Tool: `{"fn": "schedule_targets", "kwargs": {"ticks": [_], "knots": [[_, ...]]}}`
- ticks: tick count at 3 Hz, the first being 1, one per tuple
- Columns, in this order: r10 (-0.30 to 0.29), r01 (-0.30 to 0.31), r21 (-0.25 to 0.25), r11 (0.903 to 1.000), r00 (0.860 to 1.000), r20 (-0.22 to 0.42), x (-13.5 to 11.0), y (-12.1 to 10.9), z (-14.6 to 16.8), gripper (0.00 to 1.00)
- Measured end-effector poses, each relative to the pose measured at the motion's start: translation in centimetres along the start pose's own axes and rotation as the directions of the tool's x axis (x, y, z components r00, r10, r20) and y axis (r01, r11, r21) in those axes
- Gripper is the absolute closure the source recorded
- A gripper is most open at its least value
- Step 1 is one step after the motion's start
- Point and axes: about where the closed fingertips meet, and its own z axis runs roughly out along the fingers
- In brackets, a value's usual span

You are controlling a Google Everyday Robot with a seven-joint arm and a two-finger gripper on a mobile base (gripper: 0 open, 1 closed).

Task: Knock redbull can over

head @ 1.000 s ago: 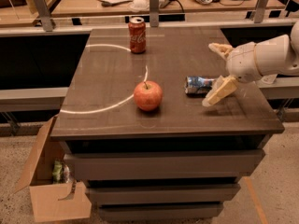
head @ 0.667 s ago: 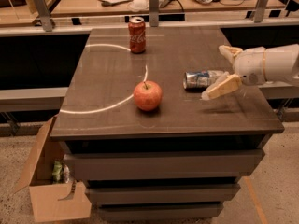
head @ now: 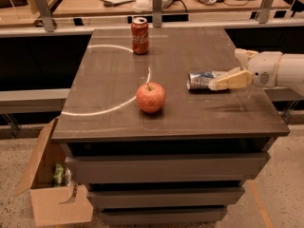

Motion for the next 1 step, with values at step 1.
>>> {"fn": "schedule_targets", "kwargs": {"ticks": [1], "knots": [[0.000,0.000,0.000,1.0000,1.000,0.000,0.00,0.00,0.00,0.00]]}}
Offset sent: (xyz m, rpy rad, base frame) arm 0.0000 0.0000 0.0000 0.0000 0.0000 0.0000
